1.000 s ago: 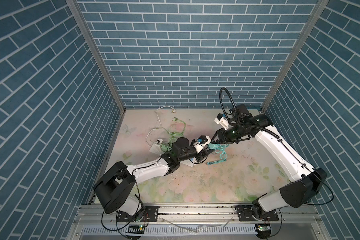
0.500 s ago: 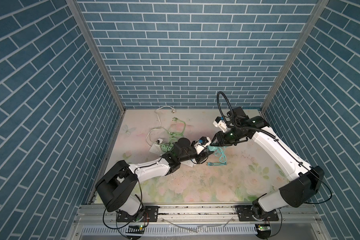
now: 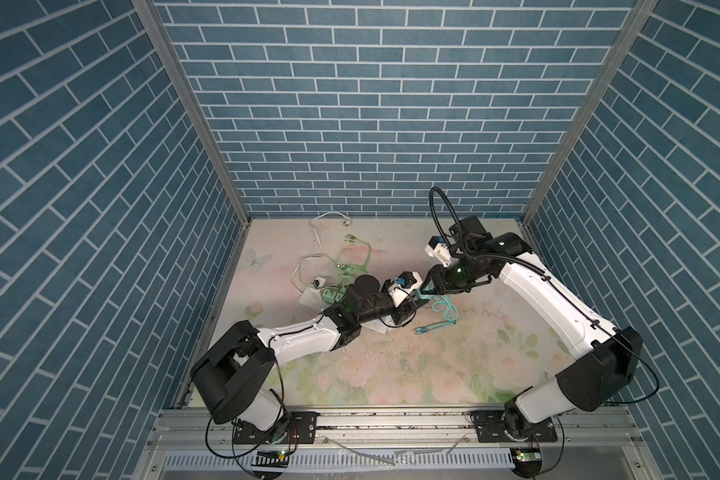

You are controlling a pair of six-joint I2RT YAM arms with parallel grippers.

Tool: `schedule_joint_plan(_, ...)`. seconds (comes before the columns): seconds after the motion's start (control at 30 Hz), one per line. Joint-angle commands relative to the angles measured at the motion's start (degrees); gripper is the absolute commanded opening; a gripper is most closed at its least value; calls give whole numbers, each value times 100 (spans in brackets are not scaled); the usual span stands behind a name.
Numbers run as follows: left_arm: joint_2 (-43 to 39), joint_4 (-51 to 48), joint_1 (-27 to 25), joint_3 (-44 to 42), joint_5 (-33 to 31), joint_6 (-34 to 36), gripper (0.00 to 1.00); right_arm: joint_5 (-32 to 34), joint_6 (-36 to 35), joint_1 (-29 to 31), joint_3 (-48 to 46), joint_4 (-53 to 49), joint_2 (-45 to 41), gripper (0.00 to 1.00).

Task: Insert the plug
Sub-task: 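Grasp the teal charger with the right gripper while the left gripper holds it, then open the left gripper while the right gripper carries the charger to the strip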

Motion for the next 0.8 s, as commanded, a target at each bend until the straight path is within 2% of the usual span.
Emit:
schedule_joint_plan(0.0,-46,285,-31,72,-8,45,11,-125,-41,31,-69,-51,105,42)
schedule_joint_plan(0.17,-32,271,-31,73,-52,66,11,-273,-41,40,-113,-49,106,30)
schedule_joint_plan(0.4,28,236,-31,140,-213,91,13,-378,-56,57,-225,-48,94,4)
schedule_joint_plan(0.47,27,245,-23,148,-393,73,24,-272,-157,52,-231,-100,91,0)
schedule_joint_plan(0.67,-59,166,-22,172,-690,108,58,630,-317,12,-94,-304,58,0)
schedule_joint_plan(0.77,-170,-58,-22,234,-917,87,69,903,-374,-136,1,-402,26,0)
